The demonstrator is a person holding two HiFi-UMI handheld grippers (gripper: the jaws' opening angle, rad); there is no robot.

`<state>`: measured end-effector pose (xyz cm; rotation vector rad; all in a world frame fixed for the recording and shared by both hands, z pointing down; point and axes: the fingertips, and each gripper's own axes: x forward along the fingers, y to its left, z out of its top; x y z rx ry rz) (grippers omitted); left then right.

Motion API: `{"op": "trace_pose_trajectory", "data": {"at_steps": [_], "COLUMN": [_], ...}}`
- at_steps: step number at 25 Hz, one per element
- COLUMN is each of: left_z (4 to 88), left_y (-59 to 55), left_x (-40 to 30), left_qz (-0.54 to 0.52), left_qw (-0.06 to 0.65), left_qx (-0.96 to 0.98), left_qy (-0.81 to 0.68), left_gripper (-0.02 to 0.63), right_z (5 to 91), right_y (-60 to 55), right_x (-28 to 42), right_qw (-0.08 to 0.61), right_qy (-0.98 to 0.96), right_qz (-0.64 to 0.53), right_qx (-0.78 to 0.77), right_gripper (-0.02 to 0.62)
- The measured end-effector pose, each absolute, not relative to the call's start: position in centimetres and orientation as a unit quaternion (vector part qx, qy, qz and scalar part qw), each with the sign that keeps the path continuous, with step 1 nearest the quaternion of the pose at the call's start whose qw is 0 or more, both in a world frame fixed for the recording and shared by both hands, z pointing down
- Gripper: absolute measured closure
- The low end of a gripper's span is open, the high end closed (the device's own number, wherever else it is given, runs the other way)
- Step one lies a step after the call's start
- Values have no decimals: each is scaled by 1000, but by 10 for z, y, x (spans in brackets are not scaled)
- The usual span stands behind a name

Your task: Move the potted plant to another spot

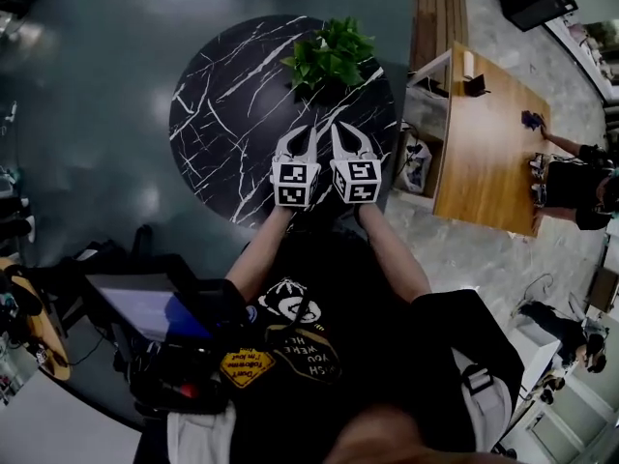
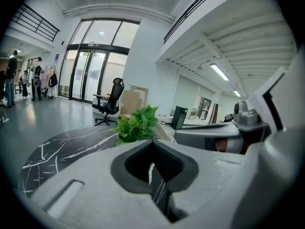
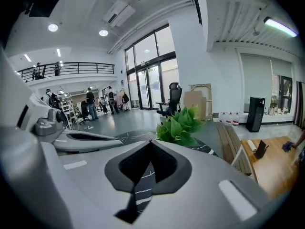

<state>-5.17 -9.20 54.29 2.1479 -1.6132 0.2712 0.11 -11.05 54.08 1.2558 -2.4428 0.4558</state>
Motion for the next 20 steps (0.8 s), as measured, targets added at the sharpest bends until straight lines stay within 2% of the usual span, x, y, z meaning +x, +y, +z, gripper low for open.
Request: {"op": "trace_pose_trajectory", "data": {"at_steps": [20], "left_z": [508], "left_y": [-109], "left_x": [-42], "left_qz": [116], "left_qw": [159], "left_qx": [795], "left_qy": [-574], "left_gripper": [601], "right_z": [502], "right_y": [-125], "right_x": [4], "right_qw": [160], "right_qy": [-873], "right_qz": [139], "right_qx": [440], "right_gripper": [592]}}
